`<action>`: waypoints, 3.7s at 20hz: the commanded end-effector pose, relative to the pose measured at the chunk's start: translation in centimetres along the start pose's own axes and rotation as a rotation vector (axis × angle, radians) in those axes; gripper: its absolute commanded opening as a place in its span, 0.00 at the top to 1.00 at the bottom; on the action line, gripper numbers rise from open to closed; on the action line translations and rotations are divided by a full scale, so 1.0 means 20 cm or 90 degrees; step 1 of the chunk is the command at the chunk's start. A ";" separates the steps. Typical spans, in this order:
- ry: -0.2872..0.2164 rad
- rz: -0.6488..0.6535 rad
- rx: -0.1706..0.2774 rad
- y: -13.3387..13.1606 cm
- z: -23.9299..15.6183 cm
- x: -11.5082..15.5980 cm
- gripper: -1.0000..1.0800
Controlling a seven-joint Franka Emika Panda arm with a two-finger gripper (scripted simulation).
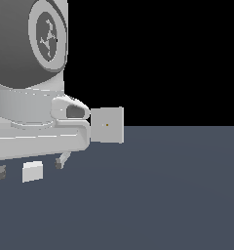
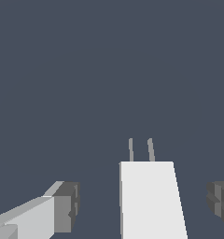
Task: Plug the charger into the wall socket.
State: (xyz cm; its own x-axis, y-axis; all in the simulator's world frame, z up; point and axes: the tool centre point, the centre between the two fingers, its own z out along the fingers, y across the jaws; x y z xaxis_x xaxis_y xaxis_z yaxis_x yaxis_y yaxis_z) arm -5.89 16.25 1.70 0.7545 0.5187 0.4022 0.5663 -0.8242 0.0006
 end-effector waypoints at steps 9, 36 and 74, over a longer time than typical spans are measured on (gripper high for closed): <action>0.001 0.000 0.000 0.00 0.03 -0.01 1.00; 0.008 0.238 -0.102 0.24 -0.14 0.13 1.00; 0.002 0.559 -0.246 0.58 -0.41 0.10 1.00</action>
State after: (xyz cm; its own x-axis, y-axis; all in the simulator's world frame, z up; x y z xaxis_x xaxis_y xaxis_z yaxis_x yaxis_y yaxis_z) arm -0.48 5.86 10.04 0.8564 -0.3198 0.4053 -0.3496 -0.9369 -0.0004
